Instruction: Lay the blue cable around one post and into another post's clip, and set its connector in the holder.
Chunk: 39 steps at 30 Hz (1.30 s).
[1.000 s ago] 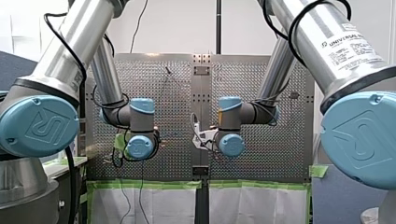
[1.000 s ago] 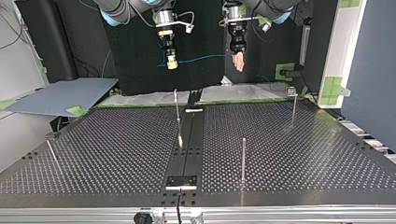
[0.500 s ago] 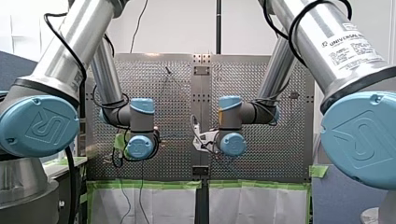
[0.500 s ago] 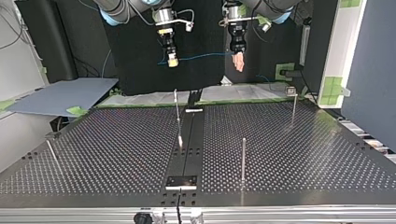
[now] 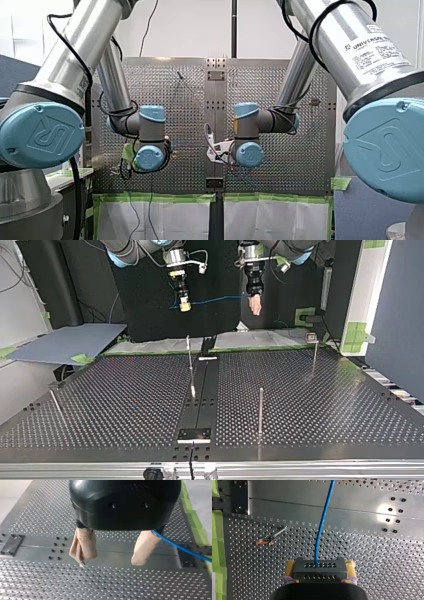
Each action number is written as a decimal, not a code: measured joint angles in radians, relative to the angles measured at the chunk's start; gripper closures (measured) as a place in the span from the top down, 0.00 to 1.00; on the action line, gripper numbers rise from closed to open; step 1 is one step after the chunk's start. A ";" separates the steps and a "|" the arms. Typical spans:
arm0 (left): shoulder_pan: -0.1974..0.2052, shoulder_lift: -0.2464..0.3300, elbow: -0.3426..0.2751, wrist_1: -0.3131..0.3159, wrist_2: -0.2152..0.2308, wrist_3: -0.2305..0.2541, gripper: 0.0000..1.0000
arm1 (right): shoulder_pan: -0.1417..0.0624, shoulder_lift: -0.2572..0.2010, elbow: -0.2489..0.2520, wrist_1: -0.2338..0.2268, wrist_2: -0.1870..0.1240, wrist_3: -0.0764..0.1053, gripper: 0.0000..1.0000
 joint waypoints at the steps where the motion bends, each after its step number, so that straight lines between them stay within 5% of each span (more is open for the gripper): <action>1: -0.007 -0.006 -0.007 -0.007 -0.007 -0.007 1.00 | 0.000 0.000 0.000 0.000 0.000 0.000 0.01; 19: -0.161 -0.023 -0.046 -0.145 -0.026 -0.161 1.00 | 0.000 0.000 0.000 0.000 0.000 0.000 0.01; 26: -0.178 -0.031 -0.054 -0.142 -0.021 -0.185 1.00 | -0.001 0.002 0.003 0.003 0.002 0.002 0.06; 31: -0.181 -0.023 -0.097 -0.108 -0.033 -0.218 1.00 | 0.003 0.016 0.016 0.039 0.015 0.033 0.06; 39: -0.170 0.044 -0.122 -0.154 -0.055 -0.229 1.00 | -0.002 -0.040 0.018 0.109 0.027 0.101 0.06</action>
